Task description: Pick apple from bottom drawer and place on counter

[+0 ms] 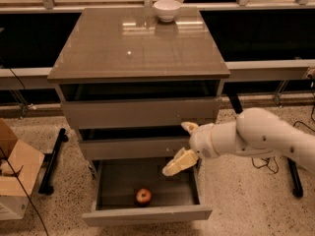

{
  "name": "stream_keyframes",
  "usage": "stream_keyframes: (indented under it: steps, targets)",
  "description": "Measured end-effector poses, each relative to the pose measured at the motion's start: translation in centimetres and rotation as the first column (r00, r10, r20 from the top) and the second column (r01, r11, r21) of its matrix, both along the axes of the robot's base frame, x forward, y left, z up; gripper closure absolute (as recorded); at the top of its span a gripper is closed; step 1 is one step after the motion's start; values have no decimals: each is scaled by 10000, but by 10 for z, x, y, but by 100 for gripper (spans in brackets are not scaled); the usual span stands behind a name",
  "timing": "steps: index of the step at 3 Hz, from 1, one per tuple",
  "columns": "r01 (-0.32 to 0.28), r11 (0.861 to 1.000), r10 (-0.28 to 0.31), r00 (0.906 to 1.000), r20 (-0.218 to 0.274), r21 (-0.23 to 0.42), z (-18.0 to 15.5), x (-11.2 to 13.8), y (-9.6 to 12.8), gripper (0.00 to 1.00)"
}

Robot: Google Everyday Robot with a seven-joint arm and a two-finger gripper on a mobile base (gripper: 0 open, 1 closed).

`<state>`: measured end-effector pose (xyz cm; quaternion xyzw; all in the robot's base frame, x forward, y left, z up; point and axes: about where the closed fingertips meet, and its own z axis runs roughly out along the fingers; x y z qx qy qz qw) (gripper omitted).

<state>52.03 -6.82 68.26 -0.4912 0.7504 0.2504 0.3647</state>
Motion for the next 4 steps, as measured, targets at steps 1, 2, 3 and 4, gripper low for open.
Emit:
stream_keyframes:
  steps: [1, 2, 3, 4]
  targets:
    - [516, 9892, -439, 9973, -586, 1374, -59, 15, 21, 0]
    - [665, 9826, -441, 9906, -1296, 1737, -100, 7, 29, 0]
    - [745, 9839, -547, 9908, -1235, 1623, -104, 8, 32, 0]
    - [504, 9910, -372, 9937, -1060, 1244, -146, 8, 56, 0]
